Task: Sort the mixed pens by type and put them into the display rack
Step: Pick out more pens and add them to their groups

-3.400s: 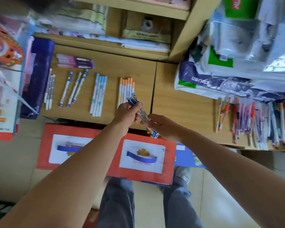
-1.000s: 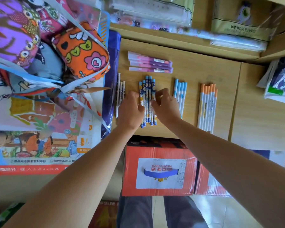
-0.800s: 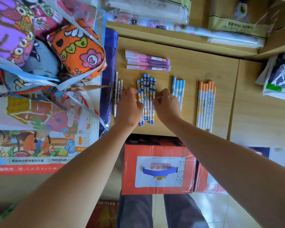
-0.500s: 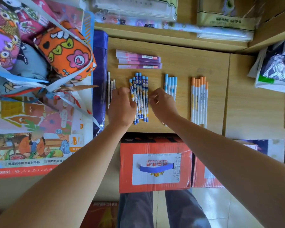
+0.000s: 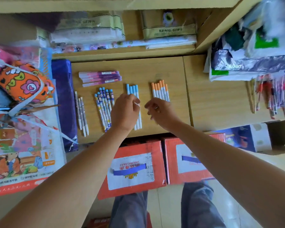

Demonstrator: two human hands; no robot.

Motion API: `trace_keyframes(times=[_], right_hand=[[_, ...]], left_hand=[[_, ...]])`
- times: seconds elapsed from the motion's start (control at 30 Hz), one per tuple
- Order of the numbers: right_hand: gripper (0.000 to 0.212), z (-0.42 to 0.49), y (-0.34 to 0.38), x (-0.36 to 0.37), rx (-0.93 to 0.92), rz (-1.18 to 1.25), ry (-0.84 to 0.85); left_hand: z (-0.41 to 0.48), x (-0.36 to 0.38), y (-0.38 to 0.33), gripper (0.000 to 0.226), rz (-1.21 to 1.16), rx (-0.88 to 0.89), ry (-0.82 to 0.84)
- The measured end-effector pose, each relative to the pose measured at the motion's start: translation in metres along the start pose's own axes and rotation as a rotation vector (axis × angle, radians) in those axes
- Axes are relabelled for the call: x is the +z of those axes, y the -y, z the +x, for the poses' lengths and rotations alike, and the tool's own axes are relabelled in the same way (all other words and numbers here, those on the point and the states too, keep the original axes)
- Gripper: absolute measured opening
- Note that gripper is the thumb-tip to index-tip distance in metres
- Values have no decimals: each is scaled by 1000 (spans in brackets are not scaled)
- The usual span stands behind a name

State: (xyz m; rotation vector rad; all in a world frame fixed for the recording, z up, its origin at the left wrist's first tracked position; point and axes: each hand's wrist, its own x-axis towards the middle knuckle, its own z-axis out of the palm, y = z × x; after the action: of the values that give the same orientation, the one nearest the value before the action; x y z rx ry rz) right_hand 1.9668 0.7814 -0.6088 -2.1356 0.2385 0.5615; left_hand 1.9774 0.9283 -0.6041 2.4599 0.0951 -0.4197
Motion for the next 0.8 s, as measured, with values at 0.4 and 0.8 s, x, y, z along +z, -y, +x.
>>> trace_keyframes(times=[0.4,0.8], right_hand=[[17,-57,-193,-215,150,-87,-118],[44,-64,-298,-325,52,-327,310]], left_hand=[[-26,172,-204,25,89,190,213],[-16,291,-304,58,418,37,534]])
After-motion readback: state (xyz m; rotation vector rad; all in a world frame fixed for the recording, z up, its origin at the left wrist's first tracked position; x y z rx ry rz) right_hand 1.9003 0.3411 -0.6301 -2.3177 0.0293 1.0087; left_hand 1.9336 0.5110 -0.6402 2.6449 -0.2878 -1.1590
